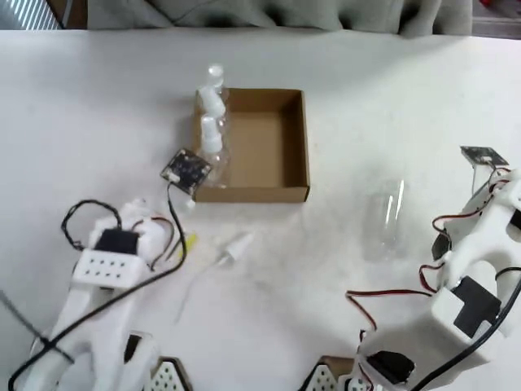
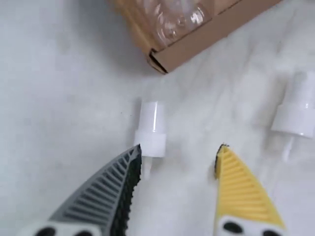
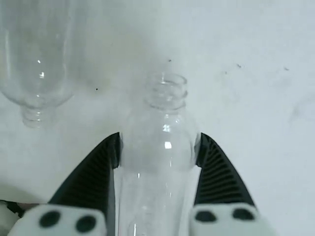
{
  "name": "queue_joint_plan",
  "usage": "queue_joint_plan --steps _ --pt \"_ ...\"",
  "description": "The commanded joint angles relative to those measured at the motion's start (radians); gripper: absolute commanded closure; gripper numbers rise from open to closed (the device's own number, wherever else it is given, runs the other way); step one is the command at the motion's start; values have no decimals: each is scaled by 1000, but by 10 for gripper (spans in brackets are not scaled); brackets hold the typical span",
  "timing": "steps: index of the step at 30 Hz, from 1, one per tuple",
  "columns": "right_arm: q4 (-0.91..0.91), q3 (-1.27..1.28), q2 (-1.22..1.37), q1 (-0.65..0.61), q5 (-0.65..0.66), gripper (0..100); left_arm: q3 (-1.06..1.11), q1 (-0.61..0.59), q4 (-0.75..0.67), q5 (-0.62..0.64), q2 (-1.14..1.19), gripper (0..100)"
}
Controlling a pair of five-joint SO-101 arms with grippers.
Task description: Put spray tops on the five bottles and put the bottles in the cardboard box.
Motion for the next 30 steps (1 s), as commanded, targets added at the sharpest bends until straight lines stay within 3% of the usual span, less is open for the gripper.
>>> queue_joint_plan --steps 1,6,22,30 --pt "-7 -8 -56 24 -3 982 -12 -33 31 -86 -105 756" --pt "-7 -8 -58 33 -2 982 -15 -47 3 -161 -28 758" --pt "-7 -6 -47 35 -2 982 -353 -48 -12 -153 576 759" --pt "-7 -6 -47 28 -2 982 -482 -77 69 -153 708 759"
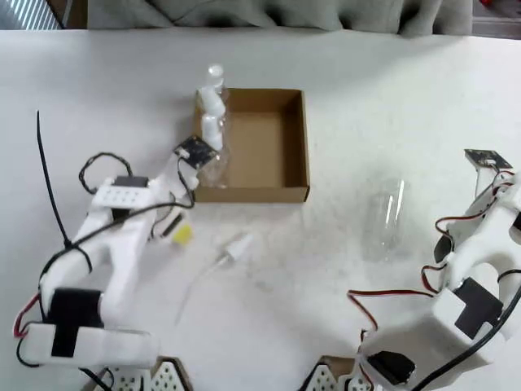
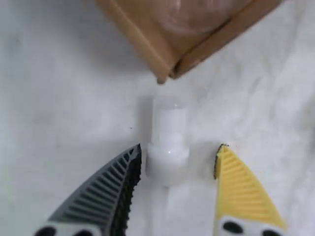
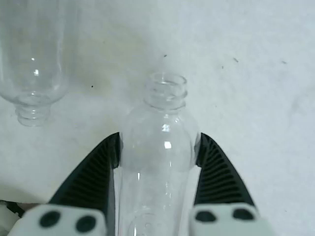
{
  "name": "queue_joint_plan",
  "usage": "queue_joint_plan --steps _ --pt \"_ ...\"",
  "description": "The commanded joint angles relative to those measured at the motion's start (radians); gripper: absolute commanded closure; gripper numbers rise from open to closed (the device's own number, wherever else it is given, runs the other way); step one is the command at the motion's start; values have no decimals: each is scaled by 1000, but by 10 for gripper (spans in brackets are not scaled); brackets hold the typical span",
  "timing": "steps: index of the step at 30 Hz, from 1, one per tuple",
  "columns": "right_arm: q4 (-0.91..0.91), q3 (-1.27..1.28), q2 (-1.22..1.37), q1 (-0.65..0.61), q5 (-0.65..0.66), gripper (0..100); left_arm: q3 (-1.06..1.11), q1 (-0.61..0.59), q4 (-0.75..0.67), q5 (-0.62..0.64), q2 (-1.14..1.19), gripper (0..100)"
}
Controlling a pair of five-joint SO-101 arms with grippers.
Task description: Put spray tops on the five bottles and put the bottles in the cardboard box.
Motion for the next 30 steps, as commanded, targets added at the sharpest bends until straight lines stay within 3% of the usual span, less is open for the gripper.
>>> queue_joint_plan --steps 1,3,9,18,21,24,30 --pt "-7 -8 -47 7 -2 982 -78 -16 37 -5 15 760" --pt "-7 -8 -47 5 -2 982 -81 -12 32 -5 27 785" --pt "-7 -8 -47 5 -2 982 -123 13 38 -5 84 985" --pt "42 -11 -134 8 -15 981 -152 16 124 -5 104 980" --pt "-4 14 -252 30 -120 981 -137 8 147 58 68 980" --pt "-128 133 -367 25 -192 981 -44 8 101 120 -22 980" --pt "-254 304 -550 -94 -270 981 183 5 -55 126 -268 980"
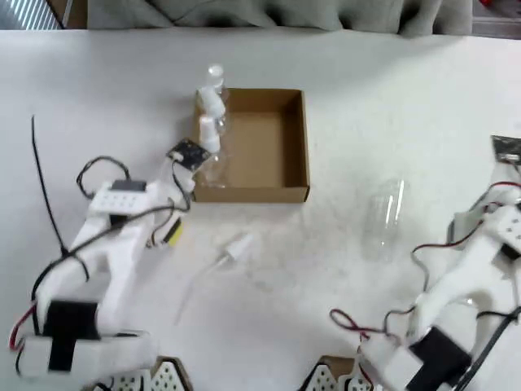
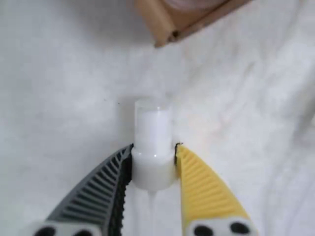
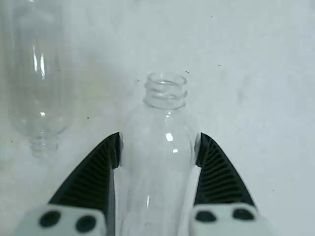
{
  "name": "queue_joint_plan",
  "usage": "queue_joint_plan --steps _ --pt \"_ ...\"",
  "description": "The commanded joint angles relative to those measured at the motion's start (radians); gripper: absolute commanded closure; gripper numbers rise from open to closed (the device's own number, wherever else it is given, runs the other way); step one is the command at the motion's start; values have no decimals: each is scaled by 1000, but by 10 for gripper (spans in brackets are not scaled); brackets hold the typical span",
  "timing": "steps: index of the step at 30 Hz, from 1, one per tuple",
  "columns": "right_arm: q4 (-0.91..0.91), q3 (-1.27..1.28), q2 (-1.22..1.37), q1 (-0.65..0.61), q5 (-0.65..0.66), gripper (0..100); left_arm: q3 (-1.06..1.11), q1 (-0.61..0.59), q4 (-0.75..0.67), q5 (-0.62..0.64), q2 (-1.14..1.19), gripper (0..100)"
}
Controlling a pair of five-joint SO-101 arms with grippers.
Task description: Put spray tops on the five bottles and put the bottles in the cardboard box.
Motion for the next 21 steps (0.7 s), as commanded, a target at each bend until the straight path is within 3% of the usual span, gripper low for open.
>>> queue_joint_plan --steps 1,6,10,15,18,21 --pt "-48 14 -122 -87 -61 981 94 -1 -86 20 -171 980" --pt "-67 17 -162 -249 -28 981 160 -33 -126 21 -254 980" --pt "-242 15 -173 -374 -23 981 164 -33 -126 21 -259 980" --pt "-576 25 -231 -409 -41 981 166 -33 -121 20 -260 980" --pt "-615 57 -277 -430 -49 981 166 -35 -120 17 -260 980" --pt "-621 144 -364 -469 -183 981 166 -35 -120 17 -260 980"
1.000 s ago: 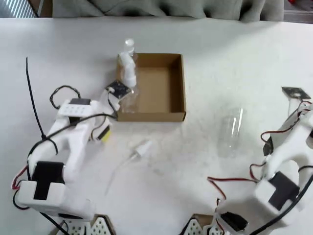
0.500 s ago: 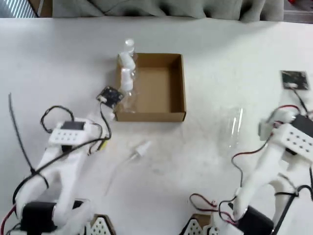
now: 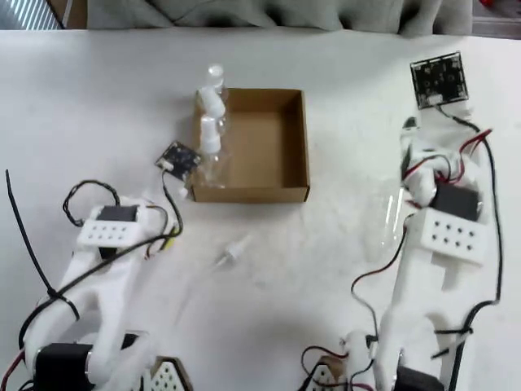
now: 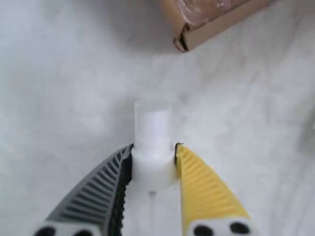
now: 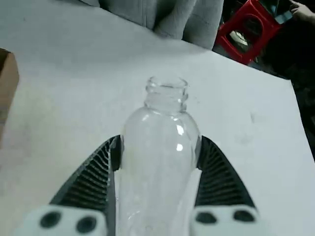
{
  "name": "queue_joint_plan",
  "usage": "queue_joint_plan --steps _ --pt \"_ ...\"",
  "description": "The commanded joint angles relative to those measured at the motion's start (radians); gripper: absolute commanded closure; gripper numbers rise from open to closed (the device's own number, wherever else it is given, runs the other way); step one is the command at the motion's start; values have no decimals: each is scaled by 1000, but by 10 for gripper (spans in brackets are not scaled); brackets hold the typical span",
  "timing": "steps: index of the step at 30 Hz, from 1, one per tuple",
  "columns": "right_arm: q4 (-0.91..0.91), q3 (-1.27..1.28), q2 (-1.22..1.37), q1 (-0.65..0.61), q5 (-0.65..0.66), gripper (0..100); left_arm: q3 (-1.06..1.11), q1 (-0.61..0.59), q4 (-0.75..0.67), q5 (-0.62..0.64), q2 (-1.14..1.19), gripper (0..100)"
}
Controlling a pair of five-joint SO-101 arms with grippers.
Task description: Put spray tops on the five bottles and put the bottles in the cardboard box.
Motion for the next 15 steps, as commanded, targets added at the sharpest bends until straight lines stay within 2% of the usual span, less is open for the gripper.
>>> queue_joint_plan --steps 1,4,15 --pt "-41 69 -134 -47 -169 981 -3 -12 -14 8 -41 980" --pt "-64 155 -262 -82 -270 982 -3 -12 -14 8 -41 980" --pt "-82 571 -792 -199 -281 982 -3 -10 -20 12 -41 980"
